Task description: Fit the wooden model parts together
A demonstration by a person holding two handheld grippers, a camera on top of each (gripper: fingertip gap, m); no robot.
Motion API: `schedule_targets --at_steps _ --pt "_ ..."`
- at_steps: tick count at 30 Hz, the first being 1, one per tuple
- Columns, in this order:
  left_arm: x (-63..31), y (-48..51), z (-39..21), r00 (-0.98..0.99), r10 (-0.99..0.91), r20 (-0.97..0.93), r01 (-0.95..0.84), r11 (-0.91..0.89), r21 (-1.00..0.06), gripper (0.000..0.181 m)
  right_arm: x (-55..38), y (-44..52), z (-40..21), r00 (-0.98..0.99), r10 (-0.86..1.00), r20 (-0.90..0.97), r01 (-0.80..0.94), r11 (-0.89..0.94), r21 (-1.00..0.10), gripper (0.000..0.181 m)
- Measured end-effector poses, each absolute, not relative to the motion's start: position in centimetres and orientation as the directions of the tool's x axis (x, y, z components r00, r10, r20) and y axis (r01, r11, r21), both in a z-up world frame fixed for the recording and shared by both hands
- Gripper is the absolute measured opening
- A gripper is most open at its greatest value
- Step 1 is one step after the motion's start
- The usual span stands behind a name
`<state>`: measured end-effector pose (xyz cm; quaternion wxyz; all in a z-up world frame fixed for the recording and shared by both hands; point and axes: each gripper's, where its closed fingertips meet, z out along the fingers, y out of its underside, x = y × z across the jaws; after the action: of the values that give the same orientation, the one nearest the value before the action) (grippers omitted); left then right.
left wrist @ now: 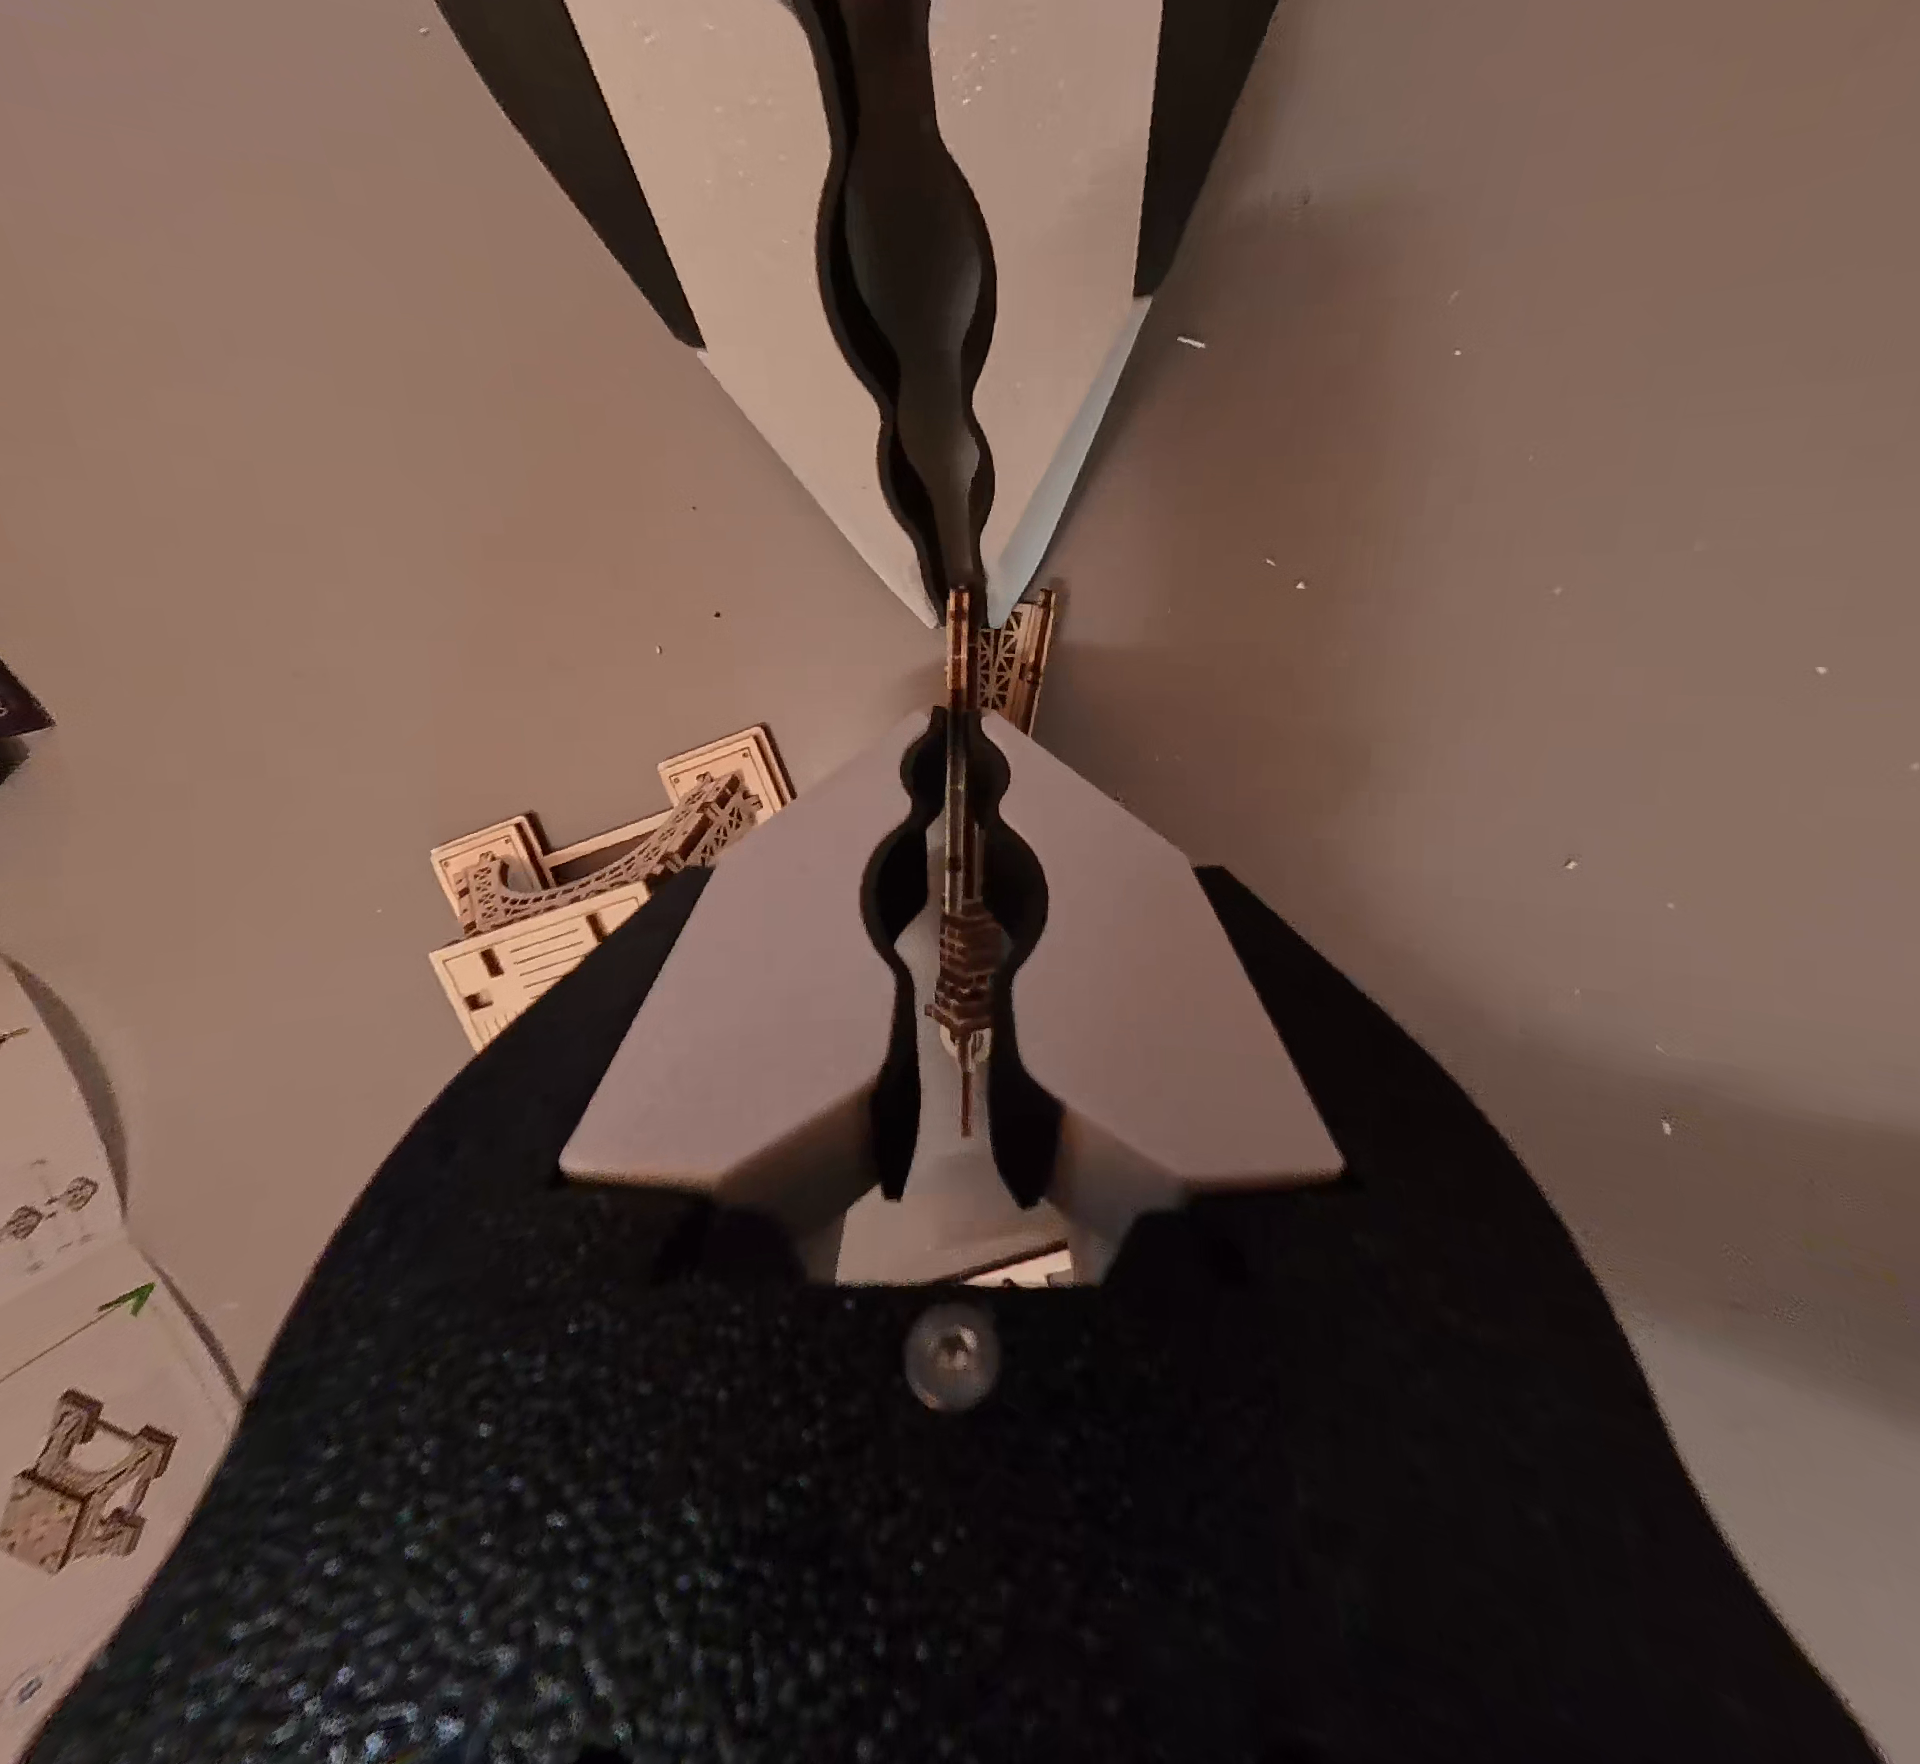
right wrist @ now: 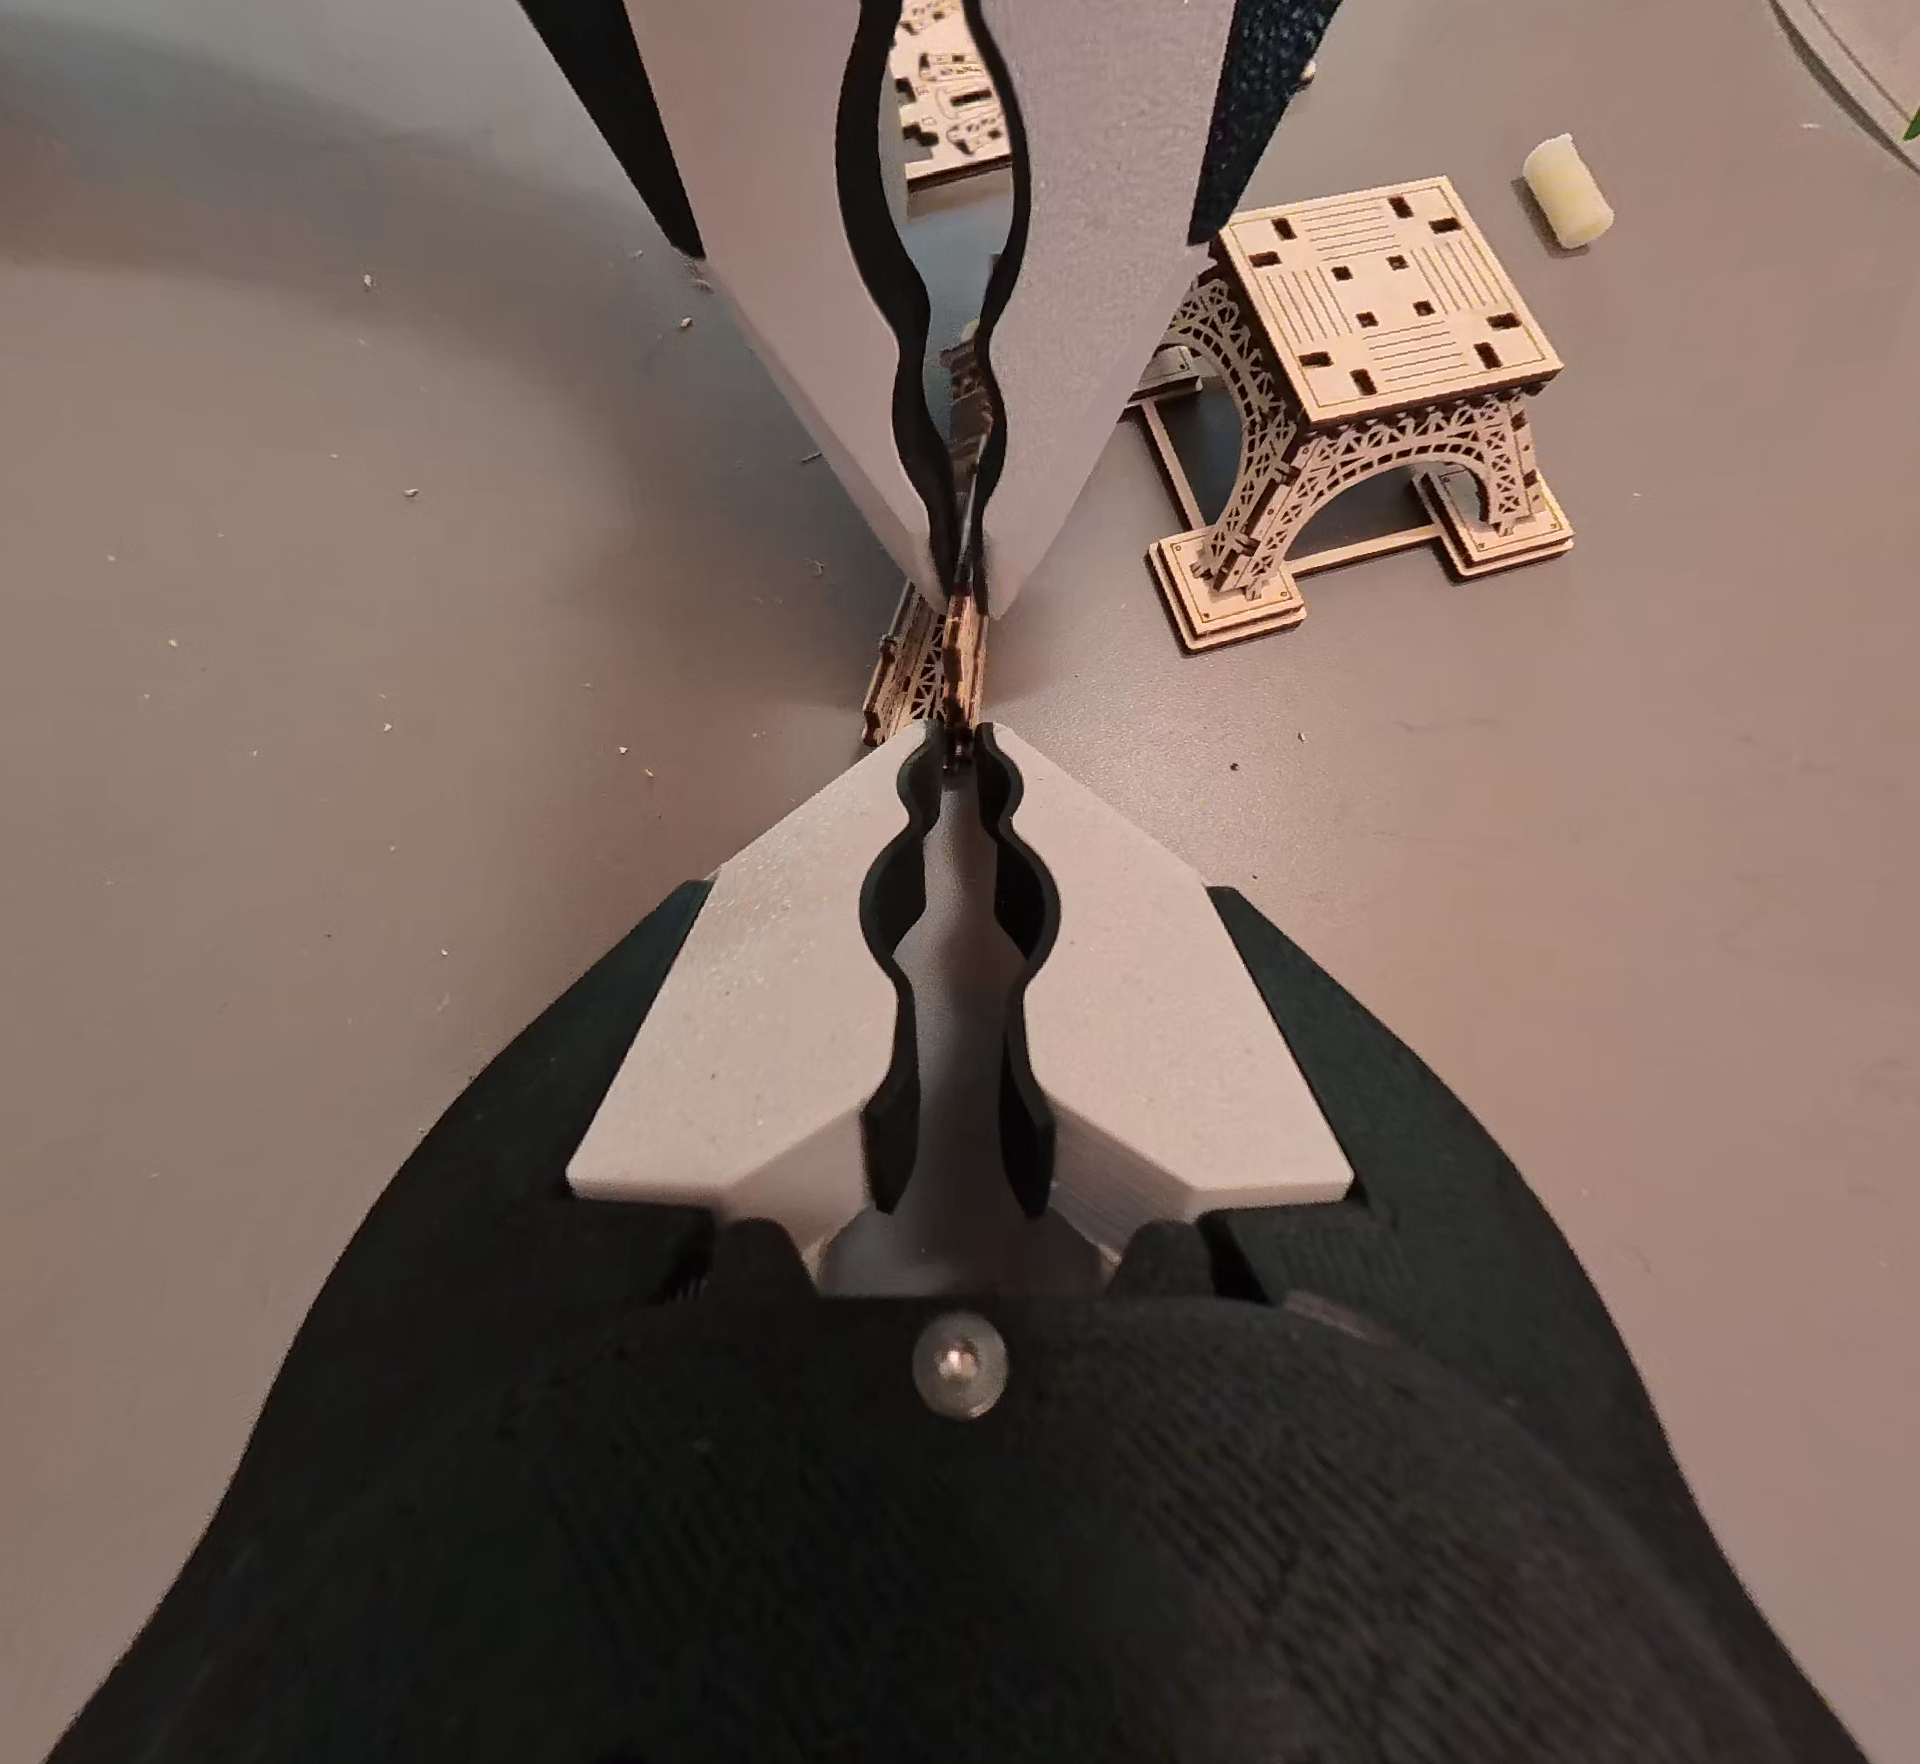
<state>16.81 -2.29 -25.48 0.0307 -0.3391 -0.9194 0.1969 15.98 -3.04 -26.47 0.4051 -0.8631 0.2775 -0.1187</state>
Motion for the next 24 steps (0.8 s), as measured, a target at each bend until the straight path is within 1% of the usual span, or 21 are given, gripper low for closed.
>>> schedule_targets --at_steps 15,24 --pt "16.99 -2.19 -25.62 -0.754 0.656 -0.033 0.646 0.731 -0.217 0.001 16.03 -3.04 -26.48 0.818 -0.576 -0.004 -0.374 -0.525 -0.765 0.004" --pt "16.97 -2.19 -25.65 -0.769 0.638 -0.042 0.630 0.745 -0.218 0.001 16.05 -3.03 -26.47 0.818 -0.576 -0.003 -0.373 -0.525 -0.765 0.004"
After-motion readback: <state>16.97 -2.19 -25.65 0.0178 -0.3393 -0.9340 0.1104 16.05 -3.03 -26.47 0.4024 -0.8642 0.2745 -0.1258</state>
